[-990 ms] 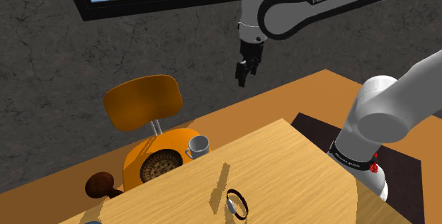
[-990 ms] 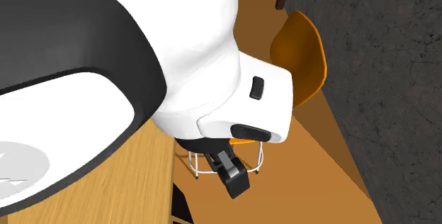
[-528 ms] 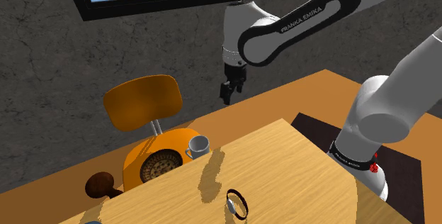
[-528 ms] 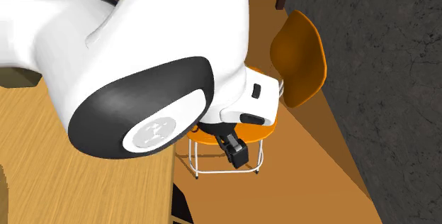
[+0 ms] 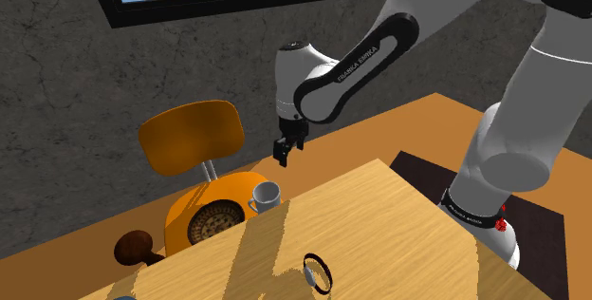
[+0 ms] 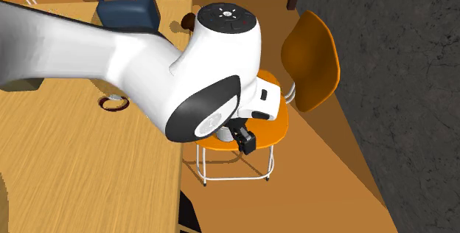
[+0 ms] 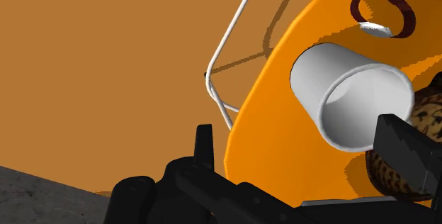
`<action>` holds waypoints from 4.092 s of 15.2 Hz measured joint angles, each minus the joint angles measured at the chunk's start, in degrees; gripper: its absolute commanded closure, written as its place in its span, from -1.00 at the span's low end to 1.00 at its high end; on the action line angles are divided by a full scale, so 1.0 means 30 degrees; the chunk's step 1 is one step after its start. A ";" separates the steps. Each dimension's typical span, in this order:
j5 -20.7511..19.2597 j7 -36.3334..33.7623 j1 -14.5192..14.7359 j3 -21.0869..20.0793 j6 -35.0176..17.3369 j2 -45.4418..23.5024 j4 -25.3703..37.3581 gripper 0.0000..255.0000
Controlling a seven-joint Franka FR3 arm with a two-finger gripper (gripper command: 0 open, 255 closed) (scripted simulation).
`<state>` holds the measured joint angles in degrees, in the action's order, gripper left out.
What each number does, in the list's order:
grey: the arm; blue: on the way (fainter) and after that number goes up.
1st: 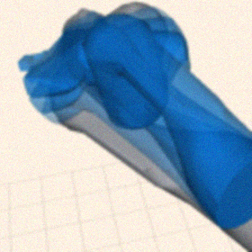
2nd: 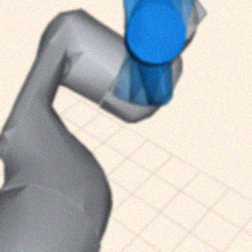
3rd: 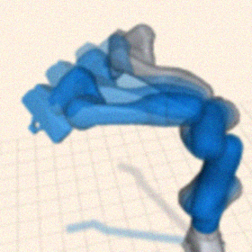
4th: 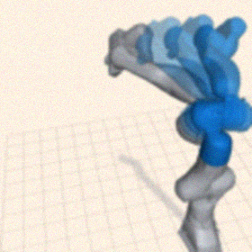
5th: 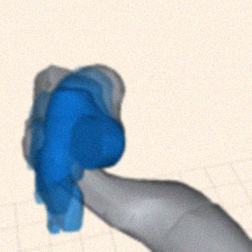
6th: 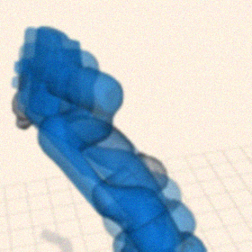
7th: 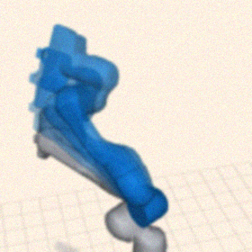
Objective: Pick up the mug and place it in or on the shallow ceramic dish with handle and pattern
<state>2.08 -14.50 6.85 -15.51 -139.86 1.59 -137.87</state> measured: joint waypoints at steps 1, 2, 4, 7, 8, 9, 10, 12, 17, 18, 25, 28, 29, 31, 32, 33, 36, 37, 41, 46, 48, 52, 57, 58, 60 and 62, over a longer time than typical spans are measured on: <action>-0.0177 -0.0271 0.0076 -0.0095 -0.0404 -0.0836 0.0411 -1.00; -0.0297 -0.0421 0.0133 -0.0140 -0.0887 -0.1536 0.0590 -1.00; -0.0641 -0.0968 0.0393 -0.0267 -0.1714 -0.3007 0.1181 -1.00; -0.1147 -0.1603 0.0789 -0.0266 -0.2423 -0.5049 0.2445 -1.00; -0.1239 -0.1693 0.0857 -0.0244 -0.2637 -0.5393 0.2555 -1.00; -0.1354 -0.1845 0.0959 -0.0217 -0.2864 -0.5703 0.2628 -1.00; -0.1472 -0.1963 0.1041 -0.0174 -0.3081 -0.5989 0.2689 -1.00; -0.1681 -0.2155 0.1177 -0.0079 -0.3488 -0.6458 0.2740 -1.00; -0.2044 -0.2395 0.1371 0.0147 -0.4232 -0.7311 0.2832 -1.00; -0.2058 -0.2406 0.1380 0.0156 -0.4257 -0.7343 0.2841 -1.00; -0.2072 -0.2410 0.1385 0.0166 -0.4294 -0.7372 0.2836 1.00; -0.2072 -0.2410 0.1384 0.0166 -0.4292 -0.7374 0.2835 1.00; -0.2072 -0.2410 0.1384 0.0166 -0.4292 -0.7374 0.2835 1.00; -0.2072 -0.2410 0.1385 0.0167 -0.4293 -0.7375 0.2834 1.00; -0.2072 -0.2410 0.1385 0.0166 -0.4292 -0.7375 0.2834 1.00; -0.2019 -0.2366 0.1346 0.0131 -0.4195 -0.7253 0.2810 1.00; -0.1806 -0.2251 0.1247 -0.0016 -0.3676 -0.6746 0.2837 1.00; -0.1720 -0.2213 0.1216 -0.0073 -0.3478 -0.6546 0.2843 1.00; -0.1292 -0.1908 0.1000 -0.0296 -0.2470 -0.5596 0.2932 1.00; -0.0814 -0.1632 0.0840 -0.0503 -0.1394 -0.4502 0.2952 1.00; -0.0659 -0.1572 0.0814 -0.0570 -0.0909 -0.4128 0.3080 1.00; -0.0335 -0.1376 0.0726 -0.0659 0.0050 -0.3352 0.3289 1.00; -0.0241 -0.1523 0.0806 -0.0766 0.1180 -0.2998 0.4086 1.00; -0.0405 -0.1822 0.0951 -0.0824 0.1399 -0.3308 0.4612 1.00; -0.0847 -0.2542 0.1325 -0.0927 0.1829 -0.4187 0.5888 1.00; -0.1390 -0.3452 0.1881 -0.1036 0.2575 -0.5309 0.7724 1.00</action>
<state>-2.09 -24.86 12.49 -18.61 -132.14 -14.34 -114.70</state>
